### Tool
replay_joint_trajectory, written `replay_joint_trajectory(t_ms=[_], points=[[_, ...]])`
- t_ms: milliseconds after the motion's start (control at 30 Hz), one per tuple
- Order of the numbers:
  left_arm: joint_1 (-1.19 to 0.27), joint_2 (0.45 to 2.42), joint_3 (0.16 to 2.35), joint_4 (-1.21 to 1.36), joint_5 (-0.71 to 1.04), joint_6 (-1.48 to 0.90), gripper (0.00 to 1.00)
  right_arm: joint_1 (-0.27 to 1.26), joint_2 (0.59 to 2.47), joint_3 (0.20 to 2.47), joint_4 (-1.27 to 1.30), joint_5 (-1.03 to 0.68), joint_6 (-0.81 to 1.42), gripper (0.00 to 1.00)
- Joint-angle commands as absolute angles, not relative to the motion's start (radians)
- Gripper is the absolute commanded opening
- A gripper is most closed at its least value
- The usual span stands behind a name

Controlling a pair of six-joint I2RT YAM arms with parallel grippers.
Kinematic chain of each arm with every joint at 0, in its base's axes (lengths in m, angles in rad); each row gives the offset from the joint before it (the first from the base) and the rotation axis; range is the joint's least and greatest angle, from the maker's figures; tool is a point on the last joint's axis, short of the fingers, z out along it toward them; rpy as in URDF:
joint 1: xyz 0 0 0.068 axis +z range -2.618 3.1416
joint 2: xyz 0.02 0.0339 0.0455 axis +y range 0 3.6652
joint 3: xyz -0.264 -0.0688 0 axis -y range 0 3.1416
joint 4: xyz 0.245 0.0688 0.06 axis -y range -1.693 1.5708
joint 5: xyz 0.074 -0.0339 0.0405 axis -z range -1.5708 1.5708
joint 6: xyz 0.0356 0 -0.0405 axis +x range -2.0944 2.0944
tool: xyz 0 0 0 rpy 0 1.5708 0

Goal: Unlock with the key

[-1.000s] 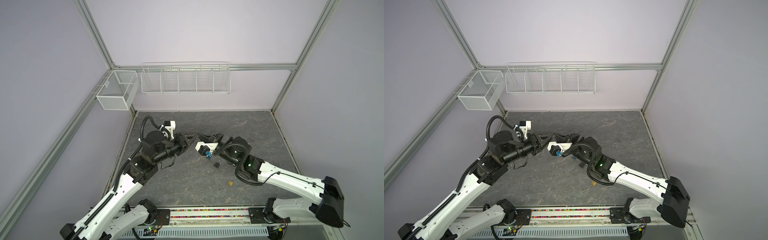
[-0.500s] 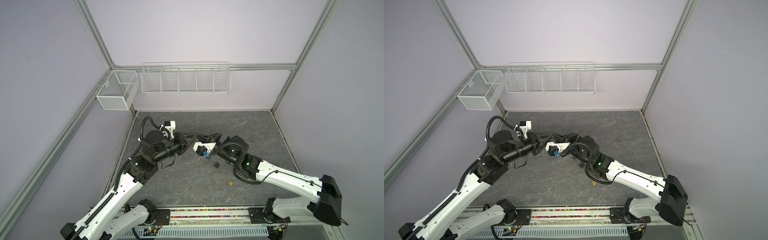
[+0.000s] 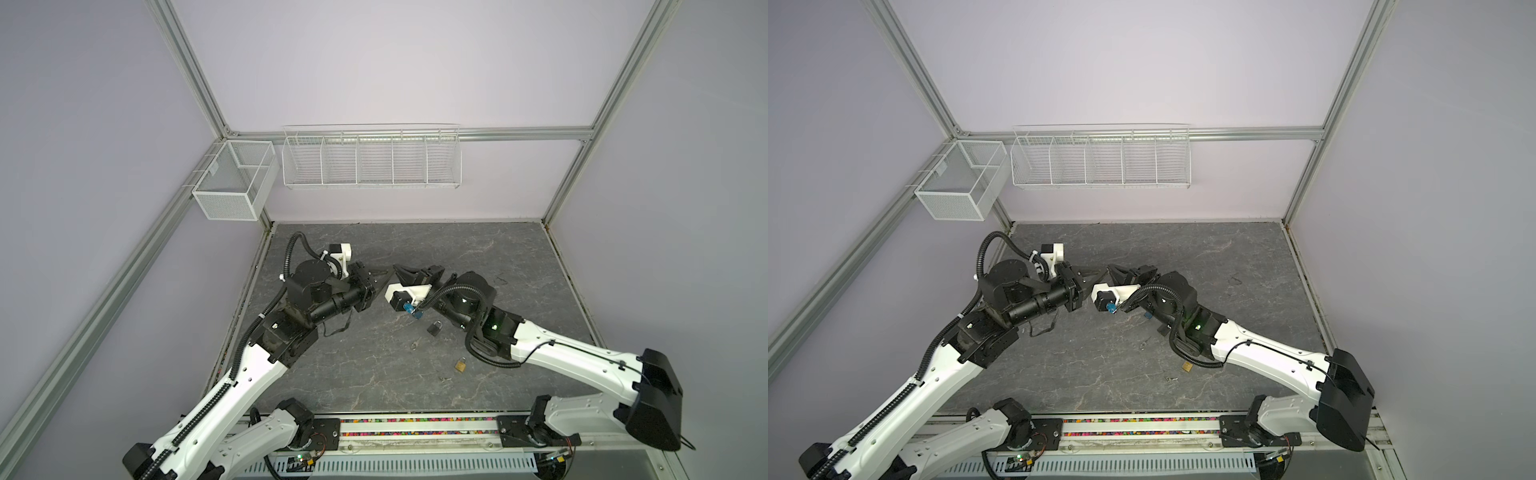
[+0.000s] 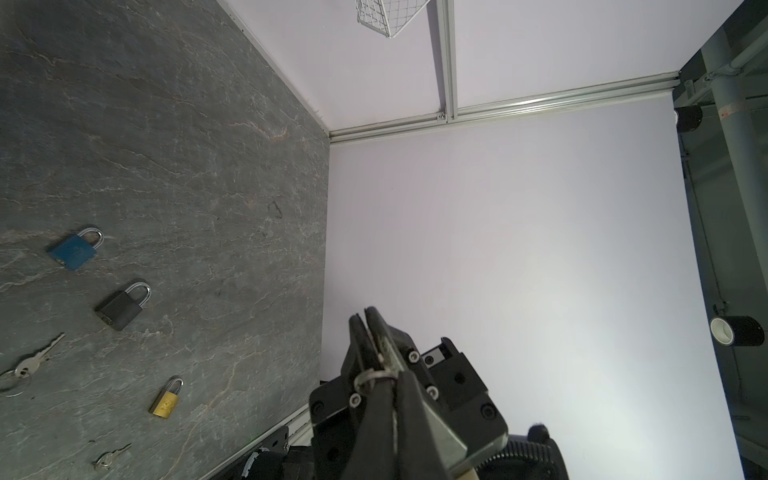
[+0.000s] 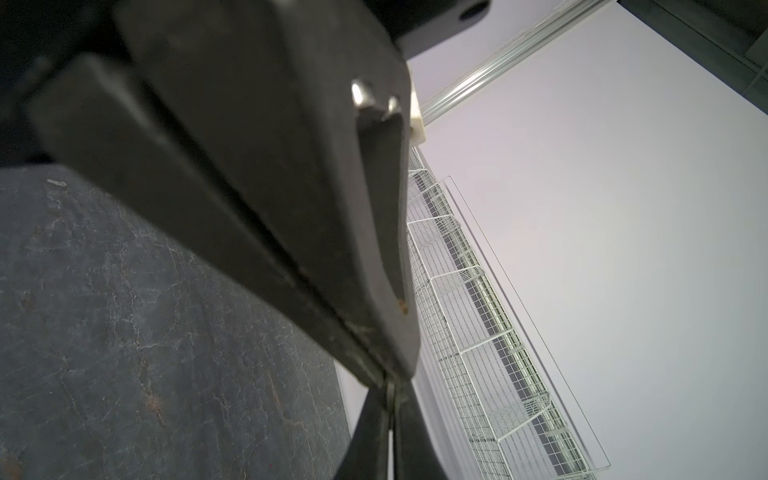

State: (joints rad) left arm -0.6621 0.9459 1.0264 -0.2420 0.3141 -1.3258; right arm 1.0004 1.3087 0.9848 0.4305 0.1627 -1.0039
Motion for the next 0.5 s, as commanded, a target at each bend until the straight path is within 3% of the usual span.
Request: replay_joint_trajectory(t_ms=[0, 167, 467], points=[[-0.671, 0.963, 1.014, -0.184, 0.306, -1.355, 0.09, 1.019, 1.322, 1.014, 0.453, 0.104, -1.030, 0.07], [-0.672, 0.980, 1.017, -0.190, 0.304, -1.355, 0.20, 1.019, 1.325, 1.018, 0.456, 0.096, -1.035, 0.07], [-0.672, 0.988, 1.014, -0.216, 0.283, -1.355, 0.13, 1.025, 1.324, 1.020, 0.458, 0.098, -1.080, 0.07]])
